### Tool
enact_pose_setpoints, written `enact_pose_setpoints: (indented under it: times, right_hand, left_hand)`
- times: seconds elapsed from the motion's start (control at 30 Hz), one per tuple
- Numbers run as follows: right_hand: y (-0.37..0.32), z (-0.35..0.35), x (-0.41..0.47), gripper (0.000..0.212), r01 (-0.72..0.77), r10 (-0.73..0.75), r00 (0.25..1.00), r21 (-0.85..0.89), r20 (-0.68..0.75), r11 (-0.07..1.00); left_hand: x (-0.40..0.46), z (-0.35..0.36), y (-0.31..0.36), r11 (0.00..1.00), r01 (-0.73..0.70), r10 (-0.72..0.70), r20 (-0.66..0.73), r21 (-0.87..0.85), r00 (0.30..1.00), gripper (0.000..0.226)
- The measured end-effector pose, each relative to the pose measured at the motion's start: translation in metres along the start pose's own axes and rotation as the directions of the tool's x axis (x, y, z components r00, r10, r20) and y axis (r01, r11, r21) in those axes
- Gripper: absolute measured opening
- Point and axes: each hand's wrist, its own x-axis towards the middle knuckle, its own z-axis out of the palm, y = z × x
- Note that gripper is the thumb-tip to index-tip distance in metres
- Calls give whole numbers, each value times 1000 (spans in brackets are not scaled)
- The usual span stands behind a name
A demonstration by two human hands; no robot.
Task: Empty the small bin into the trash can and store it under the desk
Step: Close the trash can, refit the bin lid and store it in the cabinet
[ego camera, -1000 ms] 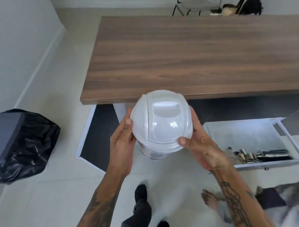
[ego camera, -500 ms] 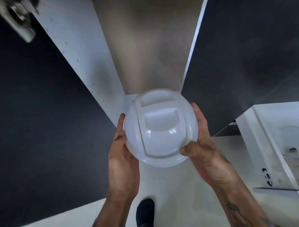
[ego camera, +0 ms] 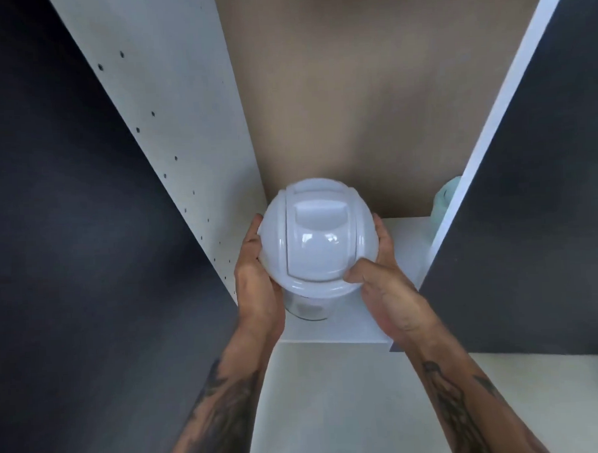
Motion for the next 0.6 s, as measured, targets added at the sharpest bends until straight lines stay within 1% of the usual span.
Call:
enact_pose_setpoints:
  times: [0.1, 0.2, 0.33, 0.43, 0.53, 0.6]
  right_hand:
    - [35, -15, 32, 97, -7, 7, 1000, -5, 10, 1000]
    - [60, -28, 60, 95, -2, 3, 999, -1, 34, 1000]
    - [84, -44, 88, 102, 37, -36, 997, -21, 69, 999]
    - [98, -54, 101, 107, 41, -39, 995, -18, 90, 999]
    - [115, -58, 108, 104, 30, -27, 994, -27, 107, 999]
    - [120, -59, 114, 106, 18, -17, 996, -16, 91, 1000]
  left_hand:
    - [30, -6, -34, 999, -7, 6, -24, -31, 1000, 47]
    - [56, -14, -62, 996, -40, 38, -19, -83, 999, 44]
    - [90, -19, -91, 993, -72, 71, -11, -97, 997, 44]
    - [109, -21, -110, 992, -58, 56, -28, -110, 998, 44]
    - [119, -27, -125, 994, -45, 41, -50, -95, 998, 45]
    - [125, -30, -130, 996, -37, 32, -62, -84, 998, 45]
